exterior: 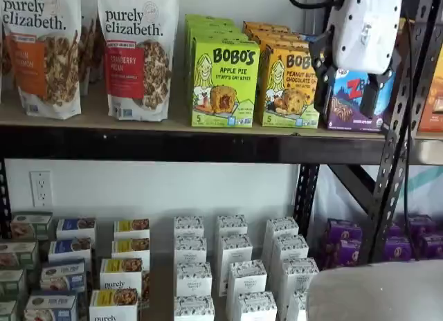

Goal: Pick the green box on the top shelf, the fourth from the left

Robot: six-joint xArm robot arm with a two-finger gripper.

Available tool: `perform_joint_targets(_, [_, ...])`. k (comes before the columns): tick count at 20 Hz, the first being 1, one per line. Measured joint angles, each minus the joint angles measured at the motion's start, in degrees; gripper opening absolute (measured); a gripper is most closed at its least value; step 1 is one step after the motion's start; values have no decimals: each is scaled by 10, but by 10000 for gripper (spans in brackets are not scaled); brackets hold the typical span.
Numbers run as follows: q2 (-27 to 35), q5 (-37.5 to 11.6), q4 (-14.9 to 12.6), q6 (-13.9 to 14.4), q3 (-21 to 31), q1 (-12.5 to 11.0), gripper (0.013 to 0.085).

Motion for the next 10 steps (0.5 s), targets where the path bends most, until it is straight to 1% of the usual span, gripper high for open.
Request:
perform_joint_targets(7, [-8, -24, -2, 10, 15, 11, 850])
perform_joint_targets(10, [-15, -42, -7, 19, 25, 23, 850])
